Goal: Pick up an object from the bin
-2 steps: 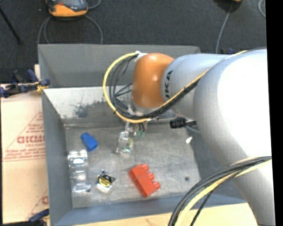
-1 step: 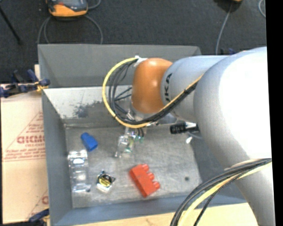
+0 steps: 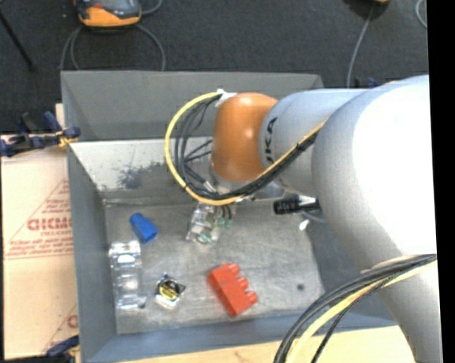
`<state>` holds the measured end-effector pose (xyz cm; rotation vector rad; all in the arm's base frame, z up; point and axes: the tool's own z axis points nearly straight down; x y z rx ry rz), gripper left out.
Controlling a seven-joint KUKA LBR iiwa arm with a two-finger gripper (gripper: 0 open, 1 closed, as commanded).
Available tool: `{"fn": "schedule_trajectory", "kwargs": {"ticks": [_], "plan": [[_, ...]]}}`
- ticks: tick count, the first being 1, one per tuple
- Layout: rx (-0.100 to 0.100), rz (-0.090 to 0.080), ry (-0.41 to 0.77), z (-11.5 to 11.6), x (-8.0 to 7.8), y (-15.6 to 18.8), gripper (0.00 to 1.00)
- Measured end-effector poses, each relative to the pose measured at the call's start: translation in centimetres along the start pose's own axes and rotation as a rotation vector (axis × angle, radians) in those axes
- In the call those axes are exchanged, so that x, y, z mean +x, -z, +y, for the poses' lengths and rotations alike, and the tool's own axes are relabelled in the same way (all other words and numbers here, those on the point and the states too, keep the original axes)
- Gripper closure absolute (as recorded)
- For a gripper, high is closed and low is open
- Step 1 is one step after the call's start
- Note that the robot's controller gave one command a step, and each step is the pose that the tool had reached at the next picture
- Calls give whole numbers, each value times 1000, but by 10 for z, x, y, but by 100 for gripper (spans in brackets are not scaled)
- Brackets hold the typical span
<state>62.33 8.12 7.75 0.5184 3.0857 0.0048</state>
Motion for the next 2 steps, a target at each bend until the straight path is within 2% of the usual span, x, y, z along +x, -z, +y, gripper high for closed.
{"fn": "schedule_trajectory", "kwargs": {"ticks": [1,2], "plan": [[-2,3,-16,27,17,107,100],[-1,1,-81,24,12,191,100]]}}
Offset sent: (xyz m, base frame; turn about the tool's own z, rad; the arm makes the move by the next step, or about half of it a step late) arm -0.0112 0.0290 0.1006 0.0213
